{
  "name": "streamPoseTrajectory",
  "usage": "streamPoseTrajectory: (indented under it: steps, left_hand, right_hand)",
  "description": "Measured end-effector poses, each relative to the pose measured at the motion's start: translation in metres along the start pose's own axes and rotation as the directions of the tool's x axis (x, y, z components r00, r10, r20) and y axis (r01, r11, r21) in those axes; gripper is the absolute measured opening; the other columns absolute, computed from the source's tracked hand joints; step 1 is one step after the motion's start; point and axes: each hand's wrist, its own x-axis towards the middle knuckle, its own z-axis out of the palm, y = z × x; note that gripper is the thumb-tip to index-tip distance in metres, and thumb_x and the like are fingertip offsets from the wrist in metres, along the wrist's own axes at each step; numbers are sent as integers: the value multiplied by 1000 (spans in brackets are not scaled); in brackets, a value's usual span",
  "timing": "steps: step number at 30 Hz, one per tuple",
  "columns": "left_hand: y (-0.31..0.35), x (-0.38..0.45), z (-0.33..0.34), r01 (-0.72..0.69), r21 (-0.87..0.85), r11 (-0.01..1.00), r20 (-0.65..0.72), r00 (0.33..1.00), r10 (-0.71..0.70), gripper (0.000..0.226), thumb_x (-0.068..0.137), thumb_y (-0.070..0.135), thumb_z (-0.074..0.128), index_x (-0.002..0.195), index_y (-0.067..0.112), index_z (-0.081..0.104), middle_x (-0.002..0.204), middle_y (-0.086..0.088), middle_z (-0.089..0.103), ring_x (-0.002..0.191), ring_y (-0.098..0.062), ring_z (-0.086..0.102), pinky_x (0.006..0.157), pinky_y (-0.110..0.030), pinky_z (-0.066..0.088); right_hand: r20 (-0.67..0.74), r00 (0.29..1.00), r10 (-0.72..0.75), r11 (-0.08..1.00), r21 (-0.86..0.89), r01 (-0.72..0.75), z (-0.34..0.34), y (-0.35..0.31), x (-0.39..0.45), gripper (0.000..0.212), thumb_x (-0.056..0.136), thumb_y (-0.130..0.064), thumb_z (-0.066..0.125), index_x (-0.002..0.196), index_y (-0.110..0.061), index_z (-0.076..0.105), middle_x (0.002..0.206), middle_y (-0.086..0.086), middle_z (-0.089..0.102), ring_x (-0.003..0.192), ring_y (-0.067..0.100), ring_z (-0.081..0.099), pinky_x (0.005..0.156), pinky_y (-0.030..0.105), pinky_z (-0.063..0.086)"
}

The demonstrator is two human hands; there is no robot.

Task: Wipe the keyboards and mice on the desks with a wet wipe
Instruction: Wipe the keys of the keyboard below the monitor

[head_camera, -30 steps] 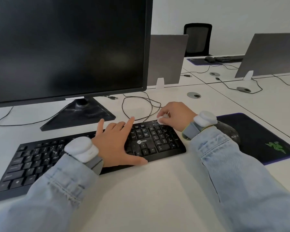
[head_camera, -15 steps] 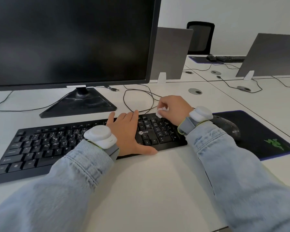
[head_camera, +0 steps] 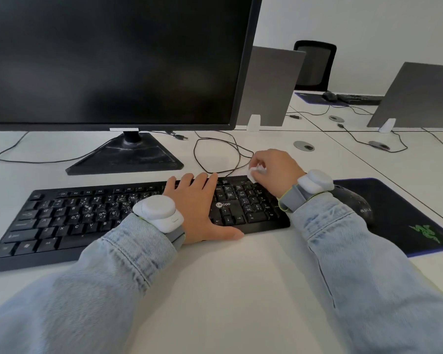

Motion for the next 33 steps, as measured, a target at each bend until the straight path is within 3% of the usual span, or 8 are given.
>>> streamPoseTrajectory:
  steps: [3,6,9,13,16,21,29,33]
  left_hand:
    - [0,-1,1,5,-1,1000,-3,1000,-5,142,44,106,12,159,23,6,161,7,23,145,-24,26,119,-51,20]
    - [1,-1,2,15,11,1000,-10,1000,-15,141,44,106,10,159,25,4,161,8,23,145,-23,26,119,-53,18]
    - [1,-1,1,20,11,1000,-4,1000,-20,143,41,107,8,159,27,1,161,9,24,146,-23,25,120,-56,14]
    - [1,-1,-2,19,-5,1000,23,1000,-19,144,39,106,6,159,27,-2,161,10,22,147,-22,22,120,-56,13]
    - [1,-1,-2,19,-5,1000,32,999,-18,142,42,106,9,159,27,-2,162,10,20,147,-22,22,120,-55,15]
    - [1,0,-1,19,4,1000,26,999,-20,140,45,106,12,160,26,-1,163,9,20,147,-22,23,120,-55,17]
    - [1,0,-2,20,-11,1000,30,999,-19,140,45,106,14,159,26,3,162,8,24,146,-23,26,119,-54,20]
    - [1,0,-1,16,-4,1000,23,1000,-16,140,45,106,15,159,25,4,162,7,24,145,-24,27,118,-54,21]
  right_hand:
    - [-73,994,-76,994,70,81,-1,-4,0,9,87,-23,58,88,-28,65,90,-2,58,86,20,55,84,43,47]
    - [-25,985,-171,980,102,173,2,-16,-3,8,87,-25,58,89,-29,65,89,-5,58,83,17,54,84,43,46]
    - [56,988,-146,988,60,142,4,-16,-4,10,86,-27,58,87,-31,67,90,-5,61,87,19,57,85,43,48]
    - [10,999,-34,999,-11,34,-1,-5,-2,12,85,-24,57,88,-29,68,92,-6,60,90,19,57,86,42,47]
    - [-28,995,-92,993,67,93,0,-8,-2,10,86,-24,59,92,-27,66,90,-6,59,88,18,56,86,43,46]
    - [45,975,-216,973,87,212,5,-21,-6,9,88,-30,60,93,-28,67,89,-7,61,86,16,56,85,43,48]
    - [65,991,-117,993,-24,119,-6,-5,-3,8,87,-27,60,86,-30,67,86,-12,56,93,18,58,86,42,49]
    - [1,983,-186,981,50,186,-2,-14,-3,6,87,-28,58,87,-28,65,87,-10,61,88,16,59,84,41,49]
